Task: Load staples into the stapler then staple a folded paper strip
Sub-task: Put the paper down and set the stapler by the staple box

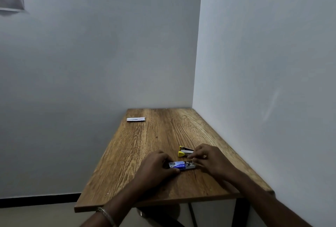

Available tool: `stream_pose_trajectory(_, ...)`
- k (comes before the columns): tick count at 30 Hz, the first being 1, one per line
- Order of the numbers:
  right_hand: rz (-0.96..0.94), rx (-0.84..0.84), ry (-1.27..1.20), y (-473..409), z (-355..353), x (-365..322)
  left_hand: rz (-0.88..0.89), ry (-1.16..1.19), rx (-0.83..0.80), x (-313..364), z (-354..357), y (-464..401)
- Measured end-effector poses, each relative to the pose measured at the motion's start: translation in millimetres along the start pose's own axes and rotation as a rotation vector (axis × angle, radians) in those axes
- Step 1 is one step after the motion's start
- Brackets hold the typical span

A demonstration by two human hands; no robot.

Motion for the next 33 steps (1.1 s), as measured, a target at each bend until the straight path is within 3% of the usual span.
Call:
stream_pose_trajectory(4, -0.028, -0.061, 0.004, 4.5, 10.5, 1.7, 0.0, -0.007, 0.005, 0.1, 0.0, -0.3)
stream_pose_trajectory(9, -0.056, 0.024, -0.03, 2.7, 4.7, 0.4, -0.004, -0.005, 0.0, -1.8, 1.2, -0.4)
stream_pose_trajectory(17, -0.155, -0.009, 0.149, 7.8, 7.2, -2.4, -0.007, -0.015, -0.008, -2.2, 1.8, -1.2)
stream_pose_trajectory(27, -0.179, -0.054, 0.206, 5.7, 16.2, -6.8, 0.004, -0.014, 0.01, -0.3, -1.2, 0.8)
stream_pose_trajectory(33, -0.1, -0.129, 0.014, 3.2, 19.9, 0.3, -0.003, -0.02, 0.002, 0.4, -1.6, 0.8)
Point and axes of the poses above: each hand's wrist, its own y-axis away from the middle knuckle, its own z-axis out of the palm, x = y × z, the point moved 8 cm from there along -y, towards the middle knuckle, and after that the axes turned 3 degrees about -x, right-handed, at the moved point
